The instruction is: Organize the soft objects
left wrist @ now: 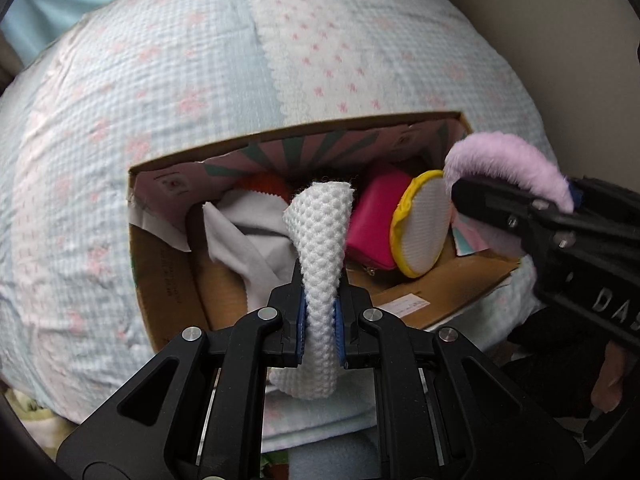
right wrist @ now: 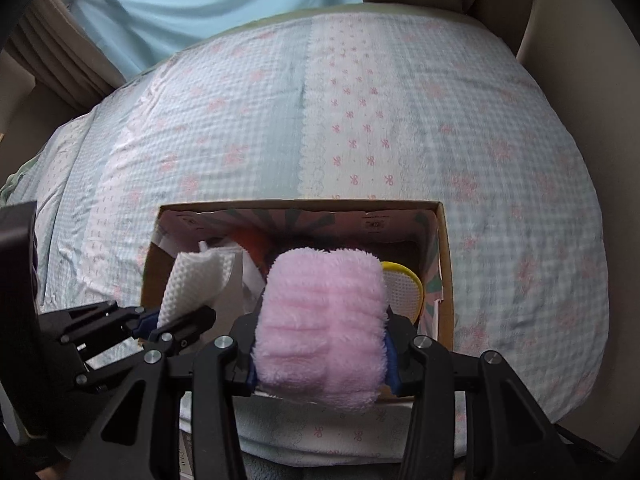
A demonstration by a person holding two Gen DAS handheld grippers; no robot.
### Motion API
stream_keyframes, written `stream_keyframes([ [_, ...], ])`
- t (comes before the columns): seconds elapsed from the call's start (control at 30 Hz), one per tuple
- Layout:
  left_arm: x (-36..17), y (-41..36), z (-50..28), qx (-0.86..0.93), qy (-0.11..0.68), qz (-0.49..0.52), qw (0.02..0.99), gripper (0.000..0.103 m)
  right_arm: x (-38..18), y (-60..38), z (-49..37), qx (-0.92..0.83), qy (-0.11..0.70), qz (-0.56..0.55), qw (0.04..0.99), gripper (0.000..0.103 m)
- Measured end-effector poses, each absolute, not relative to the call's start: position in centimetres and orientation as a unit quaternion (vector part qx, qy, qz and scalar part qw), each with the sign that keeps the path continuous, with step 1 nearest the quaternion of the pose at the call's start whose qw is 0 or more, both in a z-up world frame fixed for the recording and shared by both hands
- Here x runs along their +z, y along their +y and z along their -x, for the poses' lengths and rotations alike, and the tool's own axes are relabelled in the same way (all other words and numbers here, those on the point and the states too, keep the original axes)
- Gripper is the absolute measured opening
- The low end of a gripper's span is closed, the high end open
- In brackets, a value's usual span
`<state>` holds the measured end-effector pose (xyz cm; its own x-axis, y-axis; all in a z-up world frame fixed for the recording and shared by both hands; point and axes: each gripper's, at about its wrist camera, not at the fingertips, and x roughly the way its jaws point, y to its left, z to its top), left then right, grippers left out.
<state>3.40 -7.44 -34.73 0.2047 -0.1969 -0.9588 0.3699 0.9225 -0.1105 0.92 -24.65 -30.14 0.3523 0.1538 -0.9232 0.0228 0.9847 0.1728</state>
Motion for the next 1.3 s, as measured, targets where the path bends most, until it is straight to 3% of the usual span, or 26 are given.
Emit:
stream_keyframes([
  [0.17,-36.0,-8.5,-3.9,-0.184,0.605,-0.111,0.767,0.009,-31.4,-25.4,-2.5,0.043,0.577,-0.097,0.81,0.042],
  [0.23,-36.3,-8.7,-4.2,-0.187,0.606,-0.117,0.764,0.015,-32.0,-25.6,-3.3,0.045,0.58,-0.106,0.807,0.042],
  [0.27,-36.5,-8.9,-4.3,-0.191,0.609,-0.122,0.76,0.033,-32.4,-25.8,-3.8,0.05,0.583,-0.117,0.802,0.043],
  [0.3,-36.6,-9.0,-4.4,-0.19,0.609,-0.129,0.759,0.07,-32.9,-25.9,-4.3,0.054,0.589,-0.128,0.796,0.046],
  [0.37,-36.4,-9.1,-4.2,-0.176,0.596,-0.148,0.769,0.102,-33.5,-26.2,-4.9,0.05,0.594,-0.139,0.791,0.064],
  [0.43,-36.2,-8.6,-4.1,-0.184,0.59,-0.141,0.773,0.103,-34.0,-26.5,-5.4,0.044,0.598,-0.146,0.787,0.1],
  [0.47,-36.2,-8.4,-4.1,-0.184,0.595,-0.135,0.771,0.103,-34.1,-26.7,-5.6,0.038,0.598,-0.149,0.786,0.103],
  [0.9,-34.7,-6.3,-4.4,-0.163,0.596,-0.108,0.779,0.103,-33.8,-27.9,-5.5,0.02,0.598,-0.149,0.787,0.103],
  [1.07,-31.0,-5.1,-4.3,-0.153,0.573,-0.092,0.799,0.103,-31.7,-27.7,-4.9,0.024,0.587,-0.143,0.797,0.103],
  [1.3,-22.8,-3.9,-4.1,-0.131,0.519,-0.058,0.843,0.103,-24.4,-27.9,-3.0,0.03,0.539,-0.126,0.833,0.103],
])
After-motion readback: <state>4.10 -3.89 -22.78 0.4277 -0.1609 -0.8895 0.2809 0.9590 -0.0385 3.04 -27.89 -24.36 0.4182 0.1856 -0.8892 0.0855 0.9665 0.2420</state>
